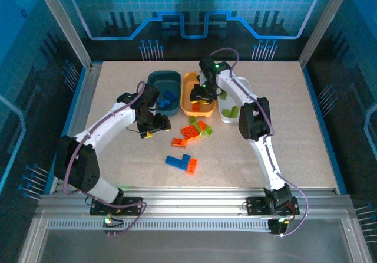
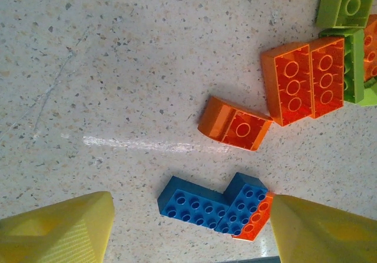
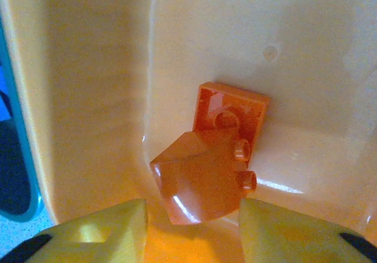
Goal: Sort the legos into containers by color
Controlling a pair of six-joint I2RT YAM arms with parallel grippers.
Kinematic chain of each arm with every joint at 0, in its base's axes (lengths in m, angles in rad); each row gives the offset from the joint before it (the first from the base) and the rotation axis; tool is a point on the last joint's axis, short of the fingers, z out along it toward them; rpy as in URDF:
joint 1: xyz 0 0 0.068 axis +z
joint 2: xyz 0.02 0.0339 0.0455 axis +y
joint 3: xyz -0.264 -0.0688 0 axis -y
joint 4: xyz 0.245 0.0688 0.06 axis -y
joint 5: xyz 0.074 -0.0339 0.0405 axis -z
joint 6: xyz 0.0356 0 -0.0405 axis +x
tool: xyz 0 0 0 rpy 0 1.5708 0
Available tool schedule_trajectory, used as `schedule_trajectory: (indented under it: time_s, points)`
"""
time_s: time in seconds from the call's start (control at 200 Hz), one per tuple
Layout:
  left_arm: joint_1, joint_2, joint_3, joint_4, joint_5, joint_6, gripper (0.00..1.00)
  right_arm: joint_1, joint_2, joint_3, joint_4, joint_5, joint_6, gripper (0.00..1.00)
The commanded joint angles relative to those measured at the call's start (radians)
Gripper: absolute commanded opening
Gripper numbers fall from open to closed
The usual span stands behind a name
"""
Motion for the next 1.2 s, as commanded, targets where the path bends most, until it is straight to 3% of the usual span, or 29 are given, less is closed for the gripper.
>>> schedule_trajectory:
  time_s: [0.0,0.185,0.475,0.615,0.685,0.77,1.055,1.196]
  points:
    - [-0.011,0.006,-0.012,-0.005,0.026,-0.009,0.72,-0.002,-0.126,-0.029,-0.032,-0.016,-0.008,0.49]
    - [-0.021,-0.001,-0.041,0.014,0.032,-0.006,0.73,0.016,-0.321,-0.19,-0.015,0.013,-0.025,0.51]
    - [-0.075,-0.034,-0.213,0.091,0.049,-0.017,0.76,0.096,-0.651,-0.68,0.091,0.03,-0.047,0.55]
    - [-0.109,-0.041,-0.29,0.148,0.082,-0.082,0.77,0.136,-0.731,-0.875,0.157,0.015,-0.013,0.55]
    - [-0.127,-0.044,-0.325,0.19,0.12,-0.17,0.82,0.16,-0.743,-0.915,0.168,0.021,-0.005,0.55]
    - [-0.153,-0.045,-0.36,0.246,0.156,-0.318,0.99,0.189,-0.745,-0.935,0.176,0.026,-0.006,0.55]
    - [-0.167,-0.107,-0.528,0.471,0.207,-0.908,0.99,0.21,-0.749,-0.949,0.186,0.034,-0.012,0.55]
    - [-0.168,-0.148,-0.574,0.497,0.16,-1.068,0.99,0.21,-0.768,-0.973,0.197,0.038,-0.009,0.55]
